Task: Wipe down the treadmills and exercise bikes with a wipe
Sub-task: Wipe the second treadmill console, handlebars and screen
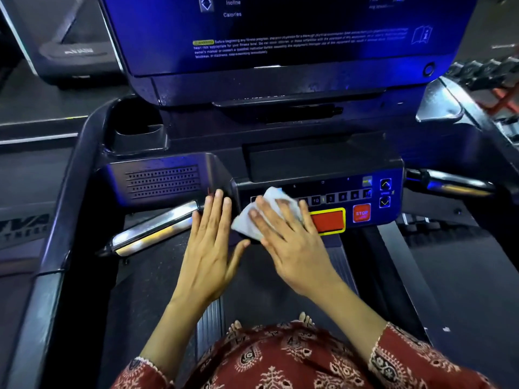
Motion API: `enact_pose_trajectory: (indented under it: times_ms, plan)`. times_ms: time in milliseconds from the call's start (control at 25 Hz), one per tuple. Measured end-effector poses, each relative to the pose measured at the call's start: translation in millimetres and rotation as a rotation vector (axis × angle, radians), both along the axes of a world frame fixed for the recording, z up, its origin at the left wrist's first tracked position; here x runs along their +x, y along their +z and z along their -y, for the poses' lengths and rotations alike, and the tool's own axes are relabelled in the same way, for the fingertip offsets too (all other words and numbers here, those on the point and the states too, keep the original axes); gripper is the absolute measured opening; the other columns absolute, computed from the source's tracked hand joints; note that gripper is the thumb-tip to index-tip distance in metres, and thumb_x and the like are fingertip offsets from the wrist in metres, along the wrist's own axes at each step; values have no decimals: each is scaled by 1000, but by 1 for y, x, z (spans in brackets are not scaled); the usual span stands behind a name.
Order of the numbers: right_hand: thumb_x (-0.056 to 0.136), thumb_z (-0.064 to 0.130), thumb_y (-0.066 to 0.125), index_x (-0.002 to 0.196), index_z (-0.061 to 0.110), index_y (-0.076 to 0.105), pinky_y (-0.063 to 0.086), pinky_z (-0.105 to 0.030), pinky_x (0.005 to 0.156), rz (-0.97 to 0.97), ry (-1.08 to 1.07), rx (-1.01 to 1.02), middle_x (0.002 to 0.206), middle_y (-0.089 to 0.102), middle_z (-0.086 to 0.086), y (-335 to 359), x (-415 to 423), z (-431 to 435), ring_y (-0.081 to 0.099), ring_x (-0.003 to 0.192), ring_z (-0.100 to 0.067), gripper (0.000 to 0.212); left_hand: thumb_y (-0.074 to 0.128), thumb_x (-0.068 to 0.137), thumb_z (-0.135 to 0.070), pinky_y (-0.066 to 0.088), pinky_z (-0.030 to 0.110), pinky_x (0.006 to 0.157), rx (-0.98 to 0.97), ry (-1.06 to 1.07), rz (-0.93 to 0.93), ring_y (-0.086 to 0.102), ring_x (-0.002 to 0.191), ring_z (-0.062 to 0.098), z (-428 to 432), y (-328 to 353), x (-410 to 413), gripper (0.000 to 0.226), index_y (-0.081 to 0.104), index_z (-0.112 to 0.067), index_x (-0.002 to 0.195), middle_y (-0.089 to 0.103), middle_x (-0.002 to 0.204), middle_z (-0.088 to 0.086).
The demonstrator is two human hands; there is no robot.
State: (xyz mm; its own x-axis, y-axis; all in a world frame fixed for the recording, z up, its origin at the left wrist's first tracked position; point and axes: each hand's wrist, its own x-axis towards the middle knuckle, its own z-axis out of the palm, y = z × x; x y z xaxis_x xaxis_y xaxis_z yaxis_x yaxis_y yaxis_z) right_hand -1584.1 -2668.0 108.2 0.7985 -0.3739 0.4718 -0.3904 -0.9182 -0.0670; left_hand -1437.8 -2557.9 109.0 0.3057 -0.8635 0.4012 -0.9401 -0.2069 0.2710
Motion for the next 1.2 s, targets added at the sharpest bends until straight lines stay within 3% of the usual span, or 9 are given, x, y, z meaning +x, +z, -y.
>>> enact_pose_trajectory:
  times_ms: [80,160,360,440,560,720,920,1120,1200]
  plan:
    - [100,20,38,148,17,29,14,-43,119,-67,78,-92,155,27,-1,-8,-34,15,28,142,-22,49,31,100,-45,1,34,120,-28,-41,31,1,147,21,5,1,-7,69,3,-9,152,-2,160,5]
    - [99,16,35,147,15,31,18,-45,117,-36,-34,-106,154,28,-4,-12,-68,38,27,142,-27,48,30,100,-42,2,33,120,-46,-96,77,1,147,20,14,1,-18,67,2,-11,152,-6,160,1]
    - [104,22,25,152,11,15,8,-45,119,210,-456,289,160,10,-9,-7,-83,62,6,147,-32,50,29,100,-40,1,32,119,-41,-58,107,1,147,18,42,3,-45,62,17,-2,148,-2,160,1]
    - [104,24,25,151,11,19,4,-43,119,178,-354,238,158,14,-8,-4,-73,61,4,147,-29,49,32,99,-38,2,33,120,-54,-30,103,0,147,18,54,7,-52,62,21,1,146,7,158,9]
    - [105,29,25,151,18,19,11,-42,119,105,-225,75,157,17,0,8,-87,98,10,147,-22,48,35,98,-39,1,34,119,-69,0,75,-1,147,19,70,14,-62,64,21,2,146,15,155,12]
    - [105,22,29,151,10,13,11,-42,121,322,-433,372,160,12,-6,1,-109,95,7,148,-26,50,39,97,-34,-2,33,119,-81,41,23,-3,147,21,82,15,-78,65,17,0,148,10,157,13]
    - [104,20,31,145,9,34,12,-34,120,155,-60,77,153,27,-6,-1,-104,102,14,147,-19,43,39,96,-30,-2,32,119,-98,91,17,-3,147,21,86,15,-85,64,16,0,148,10,157,14]
    - [91,-11,53,144,0,35,21,-41,118,330,-207,189,152,32,-14,-5,-108,100,18,146,-29,57,37,97,-35,3,35,119,-142,154,-20,8,146,25,89,19,-95,61,25,0,146,19,155,16]
    - [83,-21,53,141,-1,39,21,-41,118,333,-130,203,150,36,-15,-12,-108,84,21,145,-28,63,37,98,-35,6,37,119,-173,165,-23,16,144,28,87,23,-97,58,33,0,144,27,153,16]
